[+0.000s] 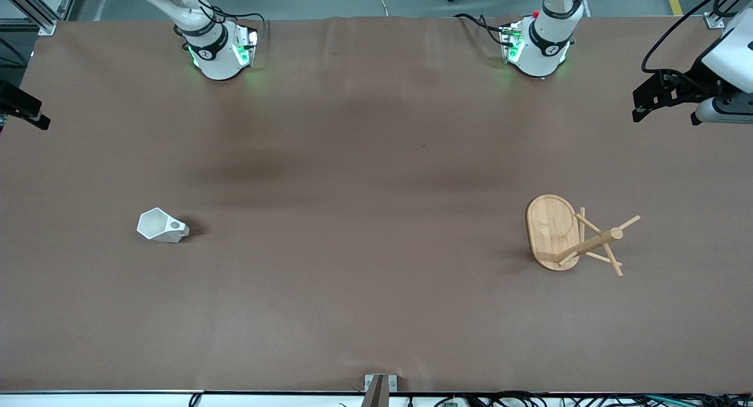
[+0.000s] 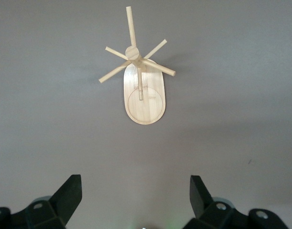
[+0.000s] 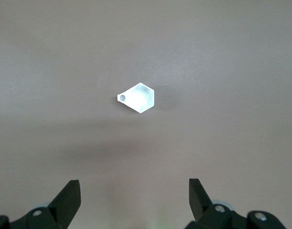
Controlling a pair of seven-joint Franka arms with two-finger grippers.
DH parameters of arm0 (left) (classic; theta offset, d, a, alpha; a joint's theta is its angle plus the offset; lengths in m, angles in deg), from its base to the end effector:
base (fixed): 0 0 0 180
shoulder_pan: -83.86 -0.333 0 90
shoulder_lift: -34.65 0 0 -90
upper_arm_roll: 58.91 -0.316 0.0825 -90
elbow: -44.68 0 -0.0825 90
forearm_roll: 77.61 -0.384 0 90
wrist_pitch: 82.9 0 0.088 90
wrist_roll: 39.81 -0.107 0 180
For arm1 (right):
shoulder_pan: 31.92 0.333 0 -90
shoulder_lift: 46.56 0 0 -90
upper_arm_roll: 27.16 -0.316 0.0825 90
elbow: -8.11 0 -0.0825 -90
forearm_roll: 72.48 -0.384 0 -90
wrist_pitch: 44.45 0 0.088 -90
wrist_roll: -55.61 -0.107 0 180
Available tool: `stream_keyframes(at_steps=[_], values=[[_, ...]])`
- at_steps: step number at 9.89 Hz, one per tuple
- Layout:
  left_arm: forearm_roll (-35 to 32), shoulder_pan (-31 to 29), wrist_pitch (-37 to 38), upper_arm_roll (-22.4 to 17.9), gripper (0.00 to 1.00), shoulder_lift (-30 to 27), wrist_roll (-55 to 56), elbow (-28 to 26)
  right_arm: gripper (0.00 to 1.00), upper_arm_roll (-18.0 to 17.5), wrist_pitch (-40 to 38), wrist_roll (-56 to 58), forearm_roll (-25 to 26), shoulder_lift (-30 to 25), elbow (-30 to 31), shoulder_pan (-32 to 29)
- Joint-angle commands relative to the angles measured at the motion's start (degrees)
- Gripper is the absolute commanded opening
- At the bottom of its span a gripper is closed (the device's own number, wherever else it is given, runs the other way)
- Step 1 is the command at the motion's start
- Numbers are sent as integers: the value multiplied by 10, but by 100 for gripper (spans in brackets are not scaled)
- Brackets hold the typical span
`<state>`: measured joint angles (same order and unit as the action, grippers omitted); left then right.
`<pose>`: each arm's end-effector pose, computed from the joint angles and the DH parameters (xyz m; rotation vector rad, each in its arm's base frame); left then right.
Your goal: Hang cup on rack
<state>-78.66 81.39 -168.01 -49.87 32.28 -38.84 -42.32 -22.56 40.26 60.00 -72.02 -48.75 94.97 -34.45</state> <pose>0.5295 -0.0610 0.6637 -3.1138 0.1496 -0.0148 0.5288 -0.0681 0.6627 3.1357 -0.0761 0.0001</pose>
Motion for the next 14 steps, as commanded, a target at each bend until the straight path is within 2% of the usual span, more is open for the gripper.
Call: stream_keyframes(at_steps=[1, 3, 8, 11, 14], values=[[-2, -1, 13, 0, 100, 10, 3, 0, 100, -1, 4, -12, -6, -1, 6, 1], [-2, -2, 13, -1, 100, 10, 3, 0, 100, -12, 5, -12, -6, -1, 7, -5], [-2, -2, 13, -1, 100, 11, -7, -3, 100, -12, 23, -11, -6, 1, 22, -4], [-2, -1, 13, -1, 100, 11, -6, -5, 100, -8, 123, -8, -3, 2, 101, -7], [-2, -1, 13, 0, 100, 11, -6, -5, 100, -4, 291, -8, 0, 23, 221, -9]])
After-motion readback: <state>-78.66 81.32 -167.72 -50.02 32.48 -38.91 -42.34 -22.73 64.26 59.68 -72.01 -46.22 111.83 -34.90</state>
